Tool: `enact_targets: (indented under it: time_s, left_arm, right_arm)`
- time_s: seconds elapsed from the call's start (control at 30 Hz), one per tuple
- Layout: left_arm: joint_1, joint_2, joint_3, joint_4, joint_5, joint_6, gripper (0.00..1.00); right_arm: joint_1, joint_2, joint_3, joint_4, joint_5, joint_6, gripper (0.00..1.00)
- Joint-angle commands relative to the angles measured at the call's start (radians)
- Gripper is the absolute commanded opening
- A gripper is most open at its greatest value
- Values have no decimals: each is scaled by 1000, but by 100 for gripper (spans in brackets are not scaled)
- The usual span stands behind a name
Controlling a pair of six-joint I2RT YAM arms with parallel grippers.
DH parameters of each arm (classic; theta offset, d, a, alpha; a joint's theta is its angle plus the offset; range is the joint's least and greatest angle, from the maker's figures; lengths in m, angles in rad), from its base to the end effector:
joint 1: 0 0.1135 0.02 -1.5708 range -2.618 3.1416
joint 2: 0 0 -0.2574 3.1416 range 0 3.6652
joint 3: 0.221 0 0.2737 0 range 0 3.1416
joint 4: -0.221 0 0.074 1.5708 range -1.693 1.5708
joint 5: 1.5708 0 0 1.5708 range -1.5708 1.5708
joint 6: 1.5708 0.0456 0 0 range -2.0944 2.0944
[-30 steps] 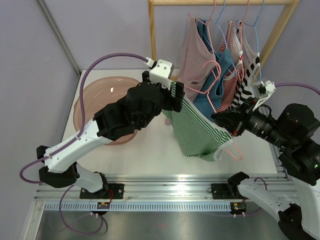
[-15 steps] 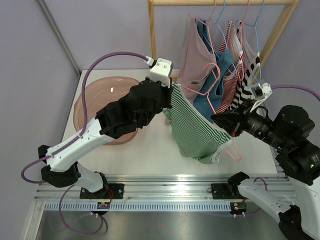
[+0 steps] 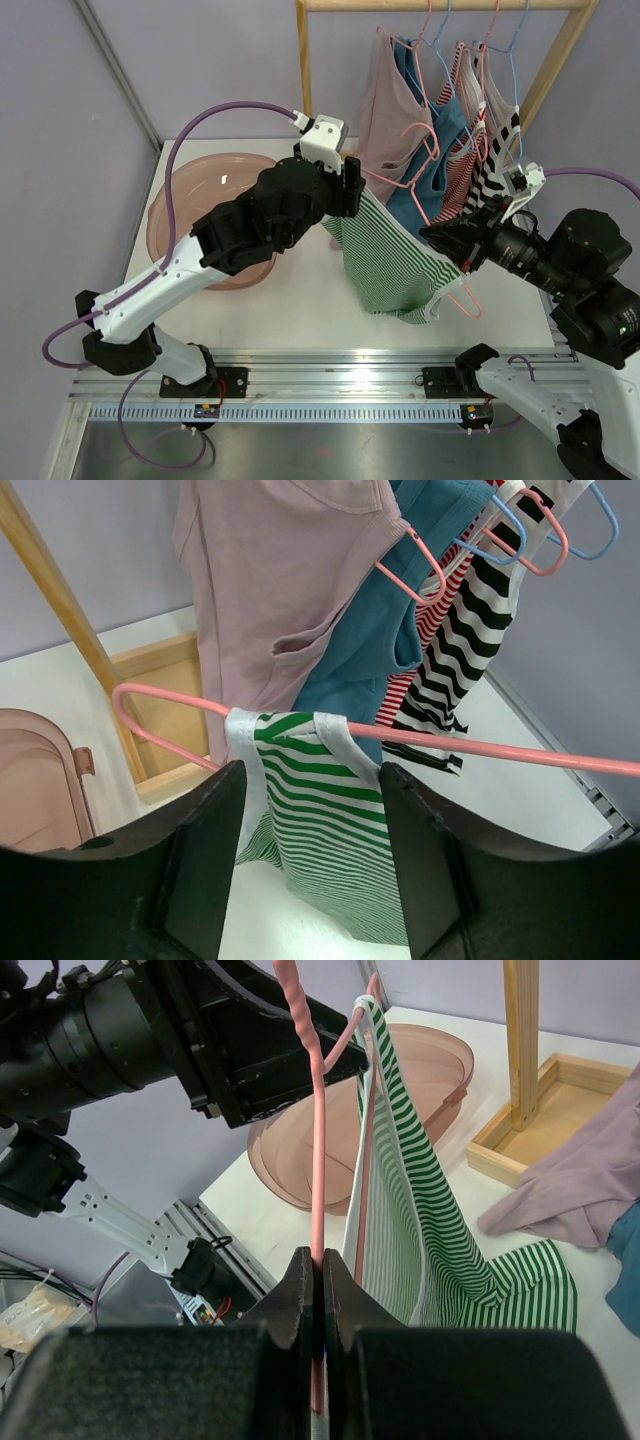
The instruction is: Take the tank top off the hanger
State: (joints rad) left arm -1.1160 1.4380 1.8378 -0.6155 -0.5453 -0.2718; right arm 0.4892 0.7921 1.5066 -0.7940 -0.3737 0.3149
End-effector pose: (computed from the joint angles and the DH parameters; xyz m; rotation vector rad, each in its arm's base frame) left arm 0.1613 -0.2761 0.5037 0.3559 1.7483 -0.5216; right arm 0.0961 0.0700 0.5078 -0.4440 1.6691 0.9109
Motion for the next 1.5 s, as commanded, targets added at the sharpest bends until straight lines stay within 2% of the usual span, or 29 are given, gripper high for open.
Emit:
enact_targets:
  time_s: [0.0, 0.07, 0.1, 0.17, 0.33, 0.63, 0.97, 1.17, 1.27, 1.37, 1.47]
  left_arm:
    - [-1, 18, 40, 36, -4, -7, 57]
    - [-1, 25, 44, 28, -28, -4, 47]
    - [-1, 32, 54, 17, -34, -3, 39]
    - [-2, 30, 52, 19, -42, -1, 32]
    - [5, 38, 61, 4, -90, -1, 0]
    - [36, -24, 12, -9, -153, -26, 0]
    - [180, -86, -57, -79, -202, -134, 0]
    - [228, -105, -64, -110, -159, -178, 0]
    - [234, -103, -75, -112, -108, -196, 0]
    - [234, -132, -129, -50, 55, -199, 0]
    - [234, -180, -204, 6, 143, -233, 0]
  right_arm:
    - [5, -5, 15, 96, -34, 10, 0]
    - [5, -7, 14, 93, -36, 10, 0]
    - [5, -5, 12, 91, -25, 9, 0]
    - [5, -7, 9, 82, -8, 4, 0]
    - [5, -7, 6, 78, -10, -7, 0]
    - [5, -24, -38, 18, 90, -60, 0]
    - [5, -186, -134, 18, -86, -143, 0]
    - [5, -298, -215, 96, -226, -174, 0]
    - [5, -343, -250, 150, -232, -166, 0]
    - [5, -350, -278, 205, -179, -139, 0]
    - [5, -358, -316, 263, -157, -135, 0]
